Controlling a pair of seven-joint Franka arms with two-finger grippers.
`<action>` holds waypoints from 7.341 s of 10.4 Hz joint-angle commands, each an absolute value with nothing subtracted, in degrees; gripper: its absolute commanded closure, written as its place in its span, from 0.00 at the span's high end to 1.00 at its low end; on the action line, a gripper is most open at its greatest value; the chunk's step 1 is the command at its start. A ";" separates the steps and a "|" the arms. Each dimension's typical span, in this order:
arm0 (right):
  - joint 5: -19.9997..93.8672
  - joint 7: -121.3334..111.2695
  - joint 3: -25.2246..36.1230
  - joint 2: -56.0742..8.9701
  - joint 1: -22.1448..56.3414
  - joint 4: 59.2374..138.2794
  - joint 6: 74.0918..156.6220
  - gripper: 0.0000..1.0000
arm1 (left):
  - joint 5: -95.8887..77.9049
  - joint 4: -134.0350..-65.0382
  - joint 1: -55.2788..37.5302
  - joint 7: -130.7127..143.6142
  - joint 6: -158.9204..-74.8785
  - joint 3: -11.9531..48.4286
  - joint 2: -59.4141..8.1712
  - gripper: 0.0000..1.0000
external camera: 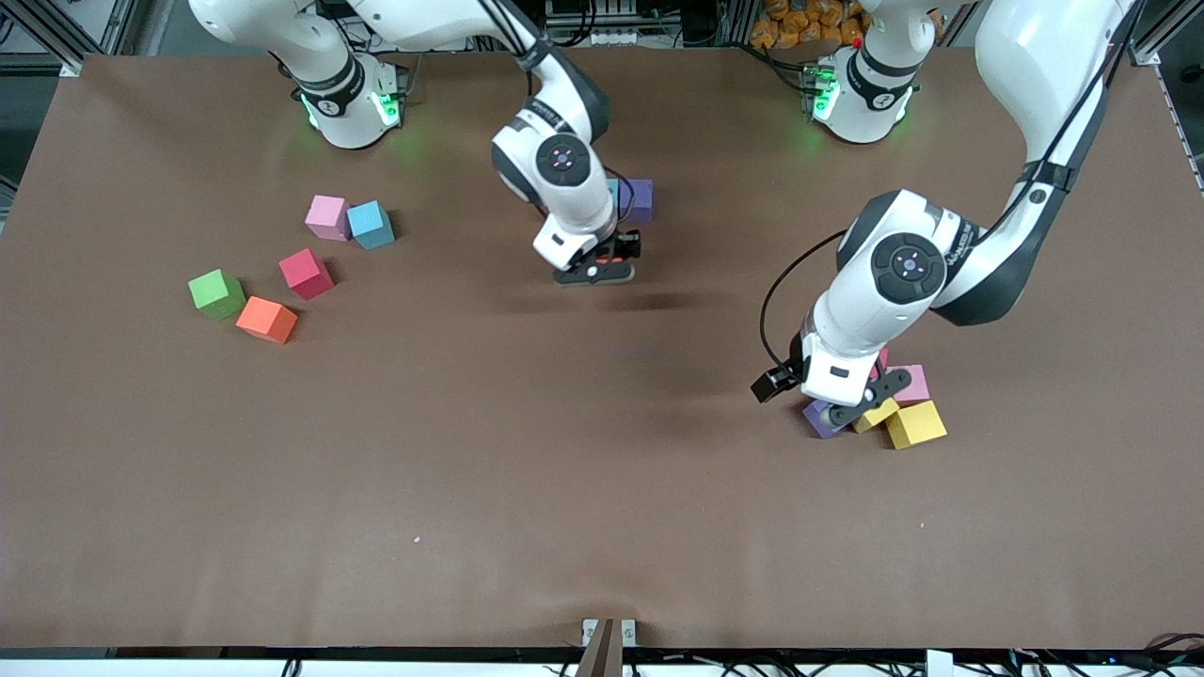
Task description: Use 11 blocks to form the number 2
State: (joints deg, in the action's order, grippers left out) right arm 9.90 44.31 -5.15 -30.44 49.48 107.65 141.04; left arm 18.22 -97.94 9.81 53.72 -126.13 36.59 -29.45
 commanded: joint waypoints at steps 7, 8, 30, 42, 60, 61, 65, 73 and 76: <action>10.46 51.23 -4.31 -37.60 55.98 101.80 142.90 0.31 | 19.95 -97.03 15.99 -4.17 -123.84 36.56 -32.34 1.00; 10.37 51.33 -4.31 -37.79 56.25 101.60 142.91 0.31 | 19.95 -97.29 16.08 -8.74 -123.84 36.56 -32.69 1.00; 9.84 51.42 -4.92 -34.28 55.11 107.75 142.29 0.31 | 30.58 -98.26 17.23 -14.94 -128.85 34.01 -42.45 1.00; 10.46 51.94 -4.92 -34.98 55.20 106.61 143.08 0.31 | 31.90 -98.17 16.43 -15.12 -129.46 34.10 -42.80 0.70; 10.46 52.29 -4.92 -35.77 55.81 106.79 144.76 1.00 | 31.11 -96.33 7.74 18.35 -129.29 35.24 -41.57 0.56; 10.37 52.29 -4.92 -35.68 55.81 106.79 144.49 1.00 | 31.11 -96.24 7.73 18.89 -129.29 35.24 -41.57 0.56; 10.46 52.29 -5.19 -32.89 55.81 106.70 141.08 1.00 | 31.03 -96.15 7.73 18.90 -129.11 35.24 -41.48 0.56; 8.44 39.69 -2.48 -19.43 42.56 107.05 118.69 1.00 | 29.36 -96.50 3.00 37.22 -128.41 35.68 -40.08 0.56; -0.73 30.28 -0.79 -13.83 36.33 111.50 116.45 1.00 | 29.36 -96.76 -1.75 54.17 -121.93 36.99 -38.42 0.54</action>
